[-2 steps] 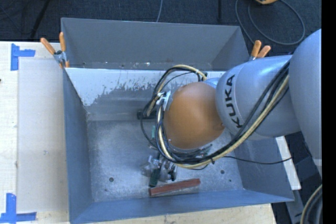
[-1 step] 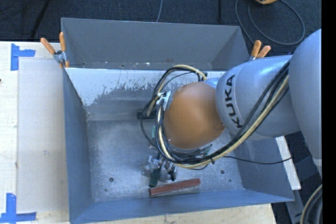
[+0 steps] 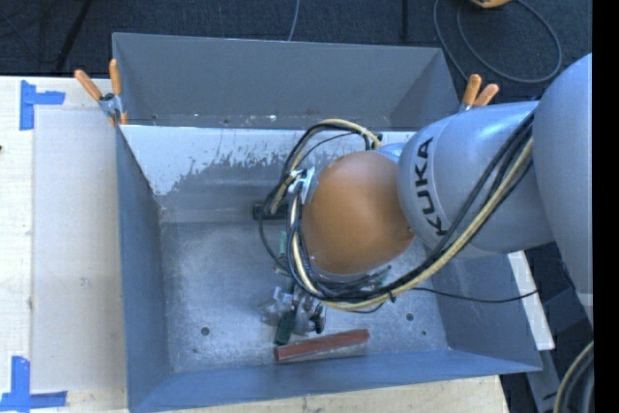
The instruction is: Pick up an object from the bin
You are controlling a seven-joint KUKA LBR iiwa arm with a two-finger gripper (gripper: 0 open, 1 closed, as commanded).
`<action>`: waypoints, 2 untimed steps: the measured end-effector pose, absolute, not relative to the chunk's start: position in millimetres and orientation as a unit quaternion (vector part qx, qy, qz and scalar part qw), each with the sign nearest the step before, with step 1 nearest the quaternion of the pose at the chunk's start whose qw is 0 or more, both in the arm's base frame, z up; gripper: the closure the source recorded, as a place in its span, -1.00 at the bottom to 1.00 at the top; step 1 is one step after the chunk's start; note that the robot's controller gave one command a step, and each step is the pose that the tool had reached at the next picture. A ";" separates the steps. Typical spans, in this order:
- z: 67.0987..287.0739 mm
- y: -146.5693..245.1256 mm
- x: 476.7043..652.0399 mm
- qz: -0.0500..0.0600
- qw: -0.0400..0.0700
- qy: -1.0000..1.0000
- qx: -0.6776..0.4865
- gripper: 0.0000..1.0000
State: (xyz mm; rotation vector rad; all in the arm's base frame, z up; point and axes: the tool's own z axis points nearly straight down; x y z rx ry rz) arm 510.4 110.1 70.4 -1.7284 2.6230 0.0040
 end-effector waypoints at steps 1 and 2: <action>74.3 110.1 509.9 0.001 -0.001 0.835 -0.550 1.00; 78.6 110.4 510.0 0.001 0.000 0.836 -0.549 1.00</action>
Offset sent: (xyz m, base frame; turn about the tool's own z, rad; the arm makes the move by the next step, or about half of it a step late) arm 0.0001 -0.0001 0.0164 0.0000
